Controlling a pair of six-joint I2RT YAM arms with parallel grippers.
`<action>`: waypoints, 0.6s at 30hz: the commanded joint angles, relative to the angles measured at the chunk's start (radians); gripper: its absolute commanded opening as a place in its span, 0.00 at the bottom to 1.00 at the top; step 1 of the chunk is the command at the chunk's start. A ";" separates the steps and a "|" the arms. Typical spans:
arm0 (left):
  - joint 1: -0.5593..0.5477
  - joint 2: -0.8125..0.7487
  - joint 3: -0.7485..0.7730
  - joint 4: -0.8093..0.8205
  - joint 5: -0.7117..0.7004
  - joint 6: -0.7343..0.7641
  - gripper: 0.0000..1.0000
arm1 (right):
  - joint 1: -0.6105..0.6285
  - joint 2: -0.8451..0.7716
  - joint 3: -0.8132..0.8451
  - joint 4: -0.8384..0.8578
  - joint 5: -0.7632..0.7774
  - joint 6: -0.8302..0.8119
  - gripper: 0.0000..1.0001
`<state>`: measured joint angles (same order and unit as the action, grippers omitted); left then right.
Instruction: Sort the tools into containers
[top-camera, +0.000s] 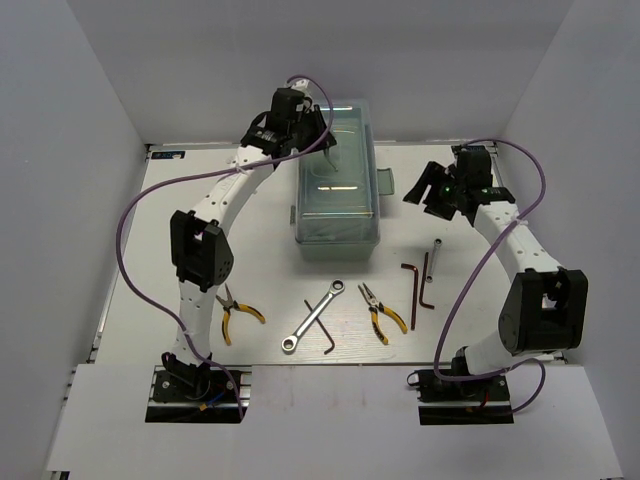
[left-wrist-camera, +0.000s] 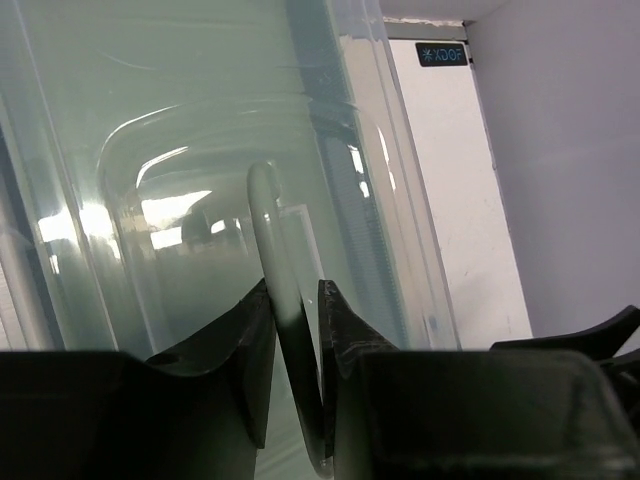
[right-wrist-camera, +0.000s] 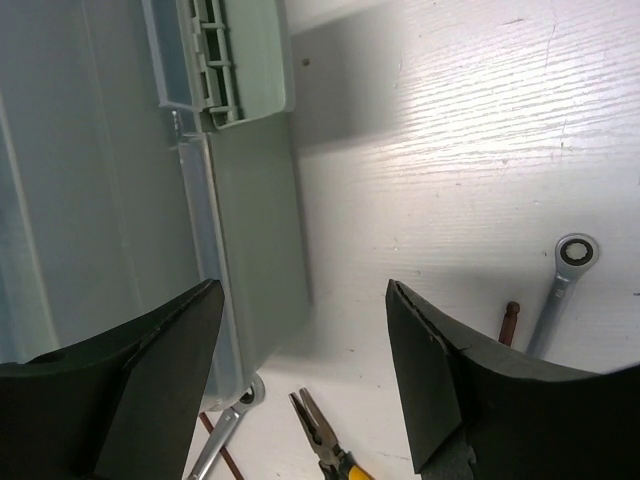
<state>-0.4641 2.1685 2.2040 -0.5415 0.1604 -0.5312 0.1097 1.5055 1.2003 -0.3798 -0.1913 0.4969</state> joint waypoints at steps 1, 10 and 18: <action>0.015 -0.073 0.074 0.162 0.080 -0.030 0.00 | -0.019 -0.028 -0.025 0.062 -0.046 0.002 0.72; 0.067 -0.173 -0.019 0.251 0.102 -0.127 0.00 | -0.059 0.013 -0.056 0.107 -0.151 0.038 0.74; 0.150 -0.282 -0.196 0.373 0.166 -0.219 0.00 | -0.073 0.038 -0.079 0.211 -0.324 0.060 0.72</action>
<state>-0.3523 2.0575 2.0346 -0.3550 0.2550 -0.6964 0.0448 1.5303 1.1305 -0.2638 -0.3916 0.5415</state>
